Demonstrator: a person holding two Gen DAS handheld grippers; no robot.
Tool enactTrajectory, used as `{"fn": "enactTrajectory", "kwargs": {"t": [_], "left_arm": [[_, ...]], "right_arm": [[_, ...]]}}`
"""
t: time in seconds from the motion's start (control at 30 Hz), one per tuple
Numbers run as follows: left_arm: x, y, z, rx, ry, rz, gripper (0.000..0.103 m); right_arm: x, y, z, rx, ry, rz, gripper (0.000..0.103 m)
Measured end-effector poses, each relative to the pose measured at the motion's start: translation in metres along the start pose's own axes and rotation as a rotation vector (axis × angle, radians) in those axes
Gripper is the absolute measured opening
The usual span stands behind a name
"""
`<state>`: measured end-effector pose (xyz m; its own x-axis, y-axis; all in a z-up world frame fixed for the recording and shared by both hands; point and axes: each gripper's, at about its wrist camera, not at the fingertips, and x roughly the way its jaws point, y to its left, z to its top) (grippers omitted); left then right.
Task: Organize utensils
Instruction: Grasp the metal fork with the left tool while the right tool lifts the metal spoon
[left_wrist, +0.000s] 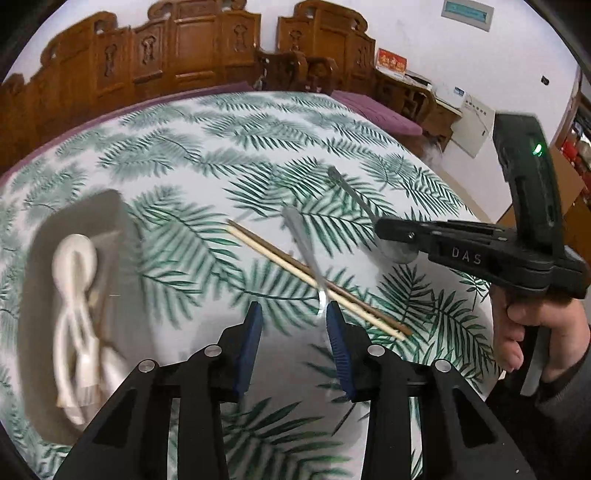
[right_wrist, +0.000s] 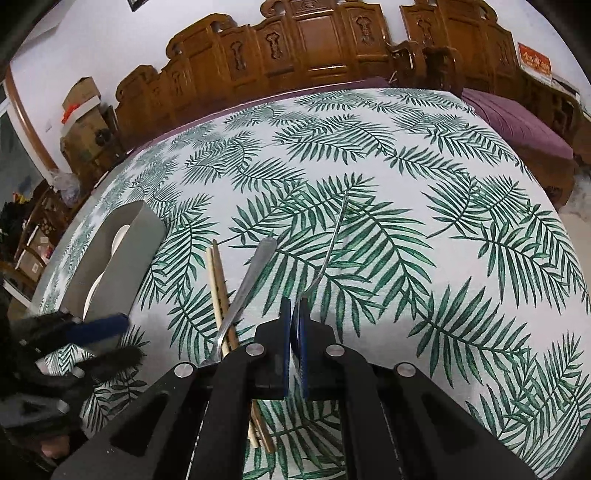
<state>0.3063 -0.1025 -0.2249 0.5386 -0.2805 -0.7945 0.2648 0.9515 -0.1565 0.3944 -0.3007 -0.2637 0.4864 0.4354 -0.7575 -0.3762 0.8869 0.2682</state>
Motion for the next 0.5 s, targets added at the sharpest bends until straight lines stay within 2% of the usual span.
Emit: {"fn": "enactTrajectory", "kwargs": {"t": [0.2,0.37,0.5], "left_arm": [[0.032,-0.015,0.004,0.016,0.059,-0.009,0.030],[0.052,-0.013,0.010,-0.005,0.096,0.004,0.029],[0.055,-0.010,0.015,-0.011,0.101,0.015,0.021]], "right_arm": [[0.001,-0.007,0.002,0.019,-0.001,0.008,0.005],[0.002,-0.008,0.003,0.015,-0.001,0.011,0.005],[0.002,-0.007,0.004,0.009,-0.001,0.018,0.005]]}}
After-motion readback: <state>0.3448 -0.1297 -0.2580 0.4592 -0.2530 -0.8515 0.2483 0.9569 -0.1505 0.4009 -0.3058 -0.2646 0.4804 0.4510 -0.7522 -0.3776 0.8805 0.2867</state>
